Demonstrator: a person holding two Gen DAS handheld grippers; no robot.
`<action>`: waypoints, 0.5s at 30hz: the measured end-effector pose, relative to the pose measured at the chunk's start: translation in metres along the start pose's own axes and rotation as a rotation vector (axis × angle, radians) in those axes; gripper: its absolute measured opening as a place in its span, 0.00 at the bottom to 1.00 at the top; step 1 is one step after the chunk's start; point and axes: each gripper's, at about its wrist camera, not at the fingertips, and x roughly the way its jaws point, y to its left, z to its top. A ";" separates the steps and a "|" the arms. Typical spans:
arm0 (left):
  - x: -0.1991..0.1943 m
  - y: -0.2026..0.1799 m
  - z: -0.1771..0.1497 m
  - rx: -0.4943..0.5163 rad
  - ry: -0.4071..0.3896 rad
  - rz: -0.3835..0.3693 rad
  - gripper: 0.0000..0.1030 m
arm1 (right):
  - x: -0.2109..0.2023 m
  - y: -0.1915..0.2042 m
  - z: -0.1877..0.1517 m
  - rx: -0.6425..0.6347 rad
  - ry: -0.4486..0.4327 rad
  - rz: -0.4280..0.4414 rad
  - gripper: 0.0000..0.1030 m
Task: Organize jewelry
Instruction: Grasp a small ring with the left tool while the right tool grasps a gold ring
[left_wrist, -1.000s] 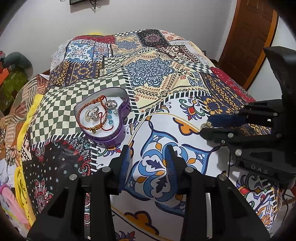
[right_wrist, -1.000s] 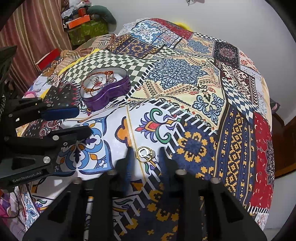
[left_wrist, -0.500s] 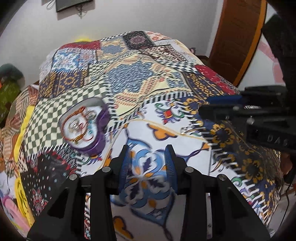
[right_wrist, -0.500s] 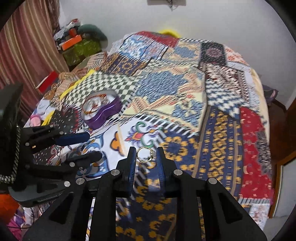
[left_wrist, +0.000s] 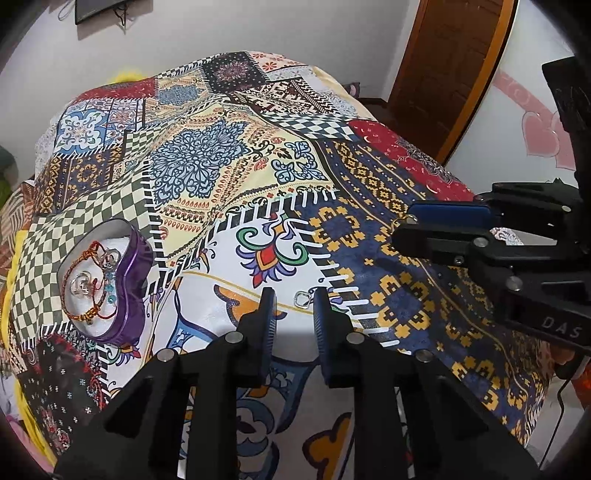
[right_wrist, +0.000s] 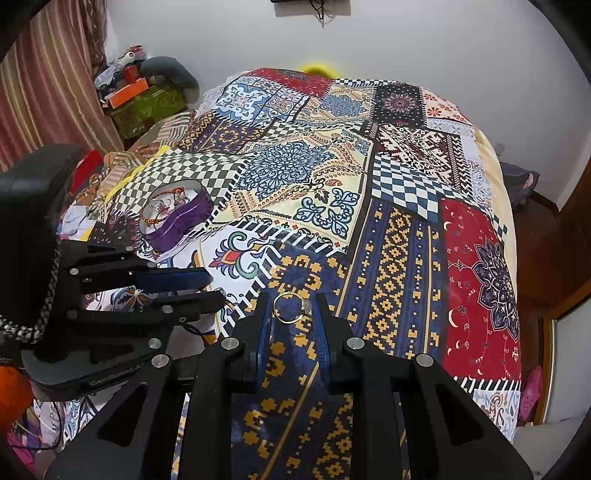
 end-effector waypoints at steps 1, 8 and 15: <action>0.000 0.000 0.000 0.001 -0.001 -0.002 0.17 | 0.000 -0.001 0.000 0.001 -0.001 0.002 0.19; 0.003 0.002 -0.003 -0.016 -0.010 -0.017 0.06 | 0.000 -0.001 0.000 0.012 -0.006 0.009 0.19; -0.013 0.006 -0.008 -0.046 -0.043 0.009 0.06 | -0.005 0.009 0.007 0.005 -0.020 0.014 0.19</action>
